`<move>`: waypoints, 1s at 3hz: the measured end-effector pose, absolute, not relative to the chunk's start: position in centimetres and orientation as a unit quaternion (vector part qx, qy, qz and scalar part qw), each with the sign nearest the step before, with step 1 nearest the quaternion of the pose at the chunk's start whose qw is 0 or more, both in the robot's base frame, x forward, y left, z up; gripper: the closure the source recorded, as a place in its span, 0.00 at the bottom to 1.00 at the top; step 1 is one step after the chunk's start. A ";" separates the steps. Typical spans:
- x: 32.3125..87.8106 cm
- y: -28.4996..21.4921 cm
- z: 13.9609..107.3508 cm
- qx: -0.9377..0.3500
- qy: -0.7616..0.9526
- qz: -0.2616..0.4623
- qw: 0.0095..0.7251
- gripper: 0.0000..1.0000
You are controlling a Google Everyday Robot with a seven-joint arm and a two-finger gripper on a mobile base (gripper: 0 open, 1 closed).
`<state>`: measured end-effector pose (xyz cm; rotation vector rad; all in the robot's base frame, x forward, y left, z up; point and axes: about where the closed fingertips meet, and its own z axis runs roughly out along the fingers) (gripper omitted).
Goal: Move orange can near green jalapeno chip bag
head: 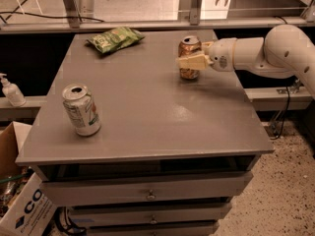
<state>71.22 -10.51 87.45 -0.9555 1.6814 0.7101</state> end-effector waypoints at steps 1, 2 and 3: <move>72.6 -9.4 89.9 -0.397 0.688 0.300 0.528 0.87; 72.6 -9.1 90.1 -0.398 0.686 0.301 0.529 1.00; 72.6 -9.1 90.0 -0.398 0.686 0.301 0.529 1.00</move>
Offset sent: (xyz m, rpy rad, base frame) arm 0.0121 0.0105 0.0222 0.0230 -0.0244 0.0049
